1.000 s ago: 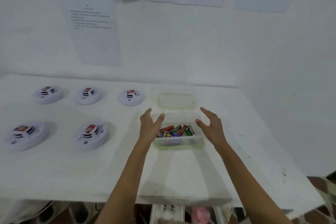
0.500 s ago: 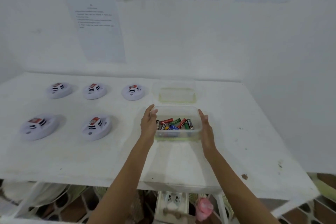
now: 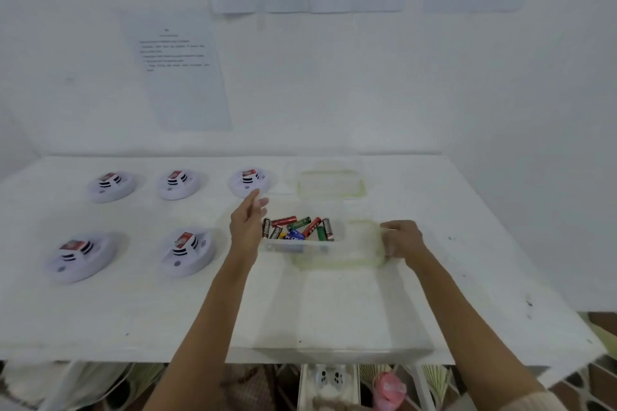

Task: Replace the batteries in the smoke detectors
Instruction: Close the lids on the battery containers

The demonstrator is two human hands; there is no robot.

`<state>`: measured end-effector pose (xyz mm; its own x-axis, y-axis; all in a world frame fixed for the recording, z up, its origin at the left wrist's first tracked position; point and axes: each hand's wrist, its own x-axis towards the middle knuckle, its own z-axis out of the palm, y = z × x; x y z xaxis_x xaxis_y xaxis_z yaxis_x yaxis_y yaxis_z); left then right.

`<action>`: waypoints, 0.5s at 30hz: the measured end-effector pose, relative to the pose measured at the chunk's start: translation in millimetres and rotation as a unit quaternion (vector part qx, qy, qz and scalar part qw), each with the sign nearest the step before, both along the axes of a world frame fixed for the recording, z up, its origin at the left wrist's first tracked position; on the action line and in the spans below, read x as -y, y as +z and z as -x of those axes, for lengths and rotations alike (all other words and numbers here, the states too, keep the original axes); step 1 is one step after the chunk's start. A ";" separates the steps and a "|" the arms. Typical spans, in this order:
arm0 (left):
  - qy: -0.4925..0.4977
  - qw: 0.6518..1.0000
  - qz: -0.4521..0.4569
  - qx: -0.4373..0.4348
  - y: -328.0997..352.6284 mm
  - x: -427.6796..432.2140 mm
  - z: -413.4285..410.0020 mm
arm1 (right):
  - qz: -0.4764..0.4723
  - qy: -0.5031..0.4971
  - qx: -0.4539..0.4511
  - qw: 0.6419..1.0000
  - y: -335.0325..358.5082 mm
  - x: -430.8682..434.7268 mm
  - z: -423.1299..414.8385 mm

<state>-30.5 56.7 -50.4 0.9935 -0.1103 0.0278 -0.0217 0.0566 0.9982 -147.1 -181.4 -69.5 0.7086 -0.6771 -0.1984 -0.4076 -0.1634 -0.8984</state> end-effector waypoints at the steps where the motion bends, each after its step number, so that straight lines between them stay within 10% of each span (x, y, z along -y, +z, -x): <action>1: -0.006 1.000 -0.006 0.005 0.1 -5.3 -1.3 | -0.043 -0.019 0.011 0.999 1.8 6.0 1.3; 7: -0.036 0.999 0.015 -0.038 -8.2 -14.7 4.7 | -0.153 -0.068 0.182 0.969 50.7 26.9 14.9; 15: -0.108 0.992 -0.016 -0.070 -15.5 10.1 19.8 | 0.070 -0.001 0.346 0.935 93.3 14.4 14.9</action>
